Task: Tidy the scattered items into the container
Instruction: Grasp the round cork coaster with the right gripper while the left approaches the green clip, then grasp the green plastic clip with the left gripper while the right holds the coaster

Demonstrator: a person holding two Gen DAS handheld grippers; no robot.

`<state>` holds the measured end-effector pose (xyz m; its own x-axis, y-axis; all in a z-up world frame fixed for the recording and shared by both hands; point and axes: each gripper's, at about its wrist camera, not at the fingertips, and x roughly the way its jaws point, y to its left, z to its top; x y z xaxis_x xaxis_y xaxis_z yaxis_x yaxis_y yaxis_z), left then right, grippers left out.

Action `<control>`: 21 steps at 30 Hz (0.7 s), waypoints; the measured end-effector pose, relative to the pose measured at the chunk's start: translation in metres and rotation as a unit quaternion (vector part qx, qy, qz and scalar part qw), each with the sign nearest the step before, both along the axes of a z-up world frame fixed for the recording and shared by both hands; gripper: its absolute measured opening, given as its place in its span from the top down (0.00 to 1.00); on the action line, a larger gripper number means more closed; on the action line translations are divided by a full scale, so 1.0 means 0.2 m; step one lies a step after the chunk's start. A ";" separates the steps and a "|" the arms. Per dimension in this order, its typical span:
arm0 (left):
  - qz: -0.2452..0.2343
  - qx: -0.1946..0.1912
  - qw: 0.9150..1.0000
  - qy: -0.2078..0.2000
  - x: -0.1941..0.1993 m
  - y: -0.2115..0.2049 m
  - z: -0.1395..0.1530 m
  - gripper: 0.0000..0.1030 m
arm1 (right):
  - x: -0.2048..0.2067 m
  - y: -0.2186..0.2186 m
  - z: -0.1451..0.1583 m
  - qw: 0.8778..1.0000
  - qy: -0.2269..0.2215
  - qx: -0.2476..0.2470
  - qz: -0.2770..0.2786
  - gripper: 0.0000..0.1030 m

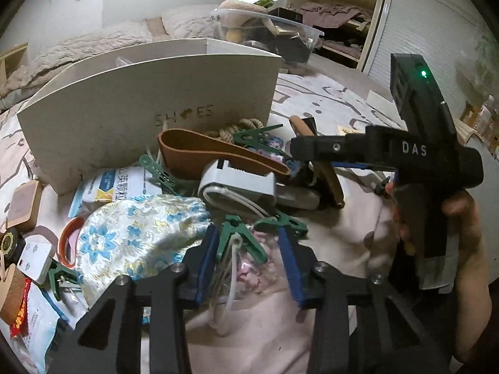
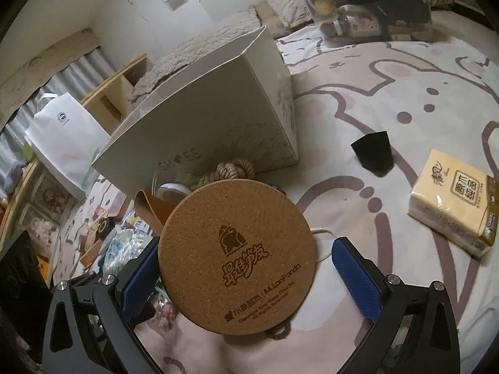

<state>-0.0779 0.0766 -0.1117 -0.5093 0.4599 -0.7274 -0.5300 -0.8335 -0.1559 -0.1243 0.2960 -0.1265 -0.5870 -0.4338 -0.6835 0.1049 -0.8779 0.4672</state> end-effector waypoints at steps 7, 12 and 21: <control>-0.009 -0.018 1.000 -0.015 -0.01 0.02 -0.03 0.70 | -0.02 -0.01 -0.03 1.000 -0.020 -0.007 0.018 0.00; -0.007 -0.014 1.000 -0.019 -0.01 0.02 -0.04 0.70 | -0.02 0.00 -0.05 0.999 -0.028 -0.020 0.030 0.00; -0.002 -0.008 1.000 -0.024 -0.02 0.01 -0.04 0.70 | -0.04 -0.02 -0.06 0.999 -0.031 -0.013 0.027 0.00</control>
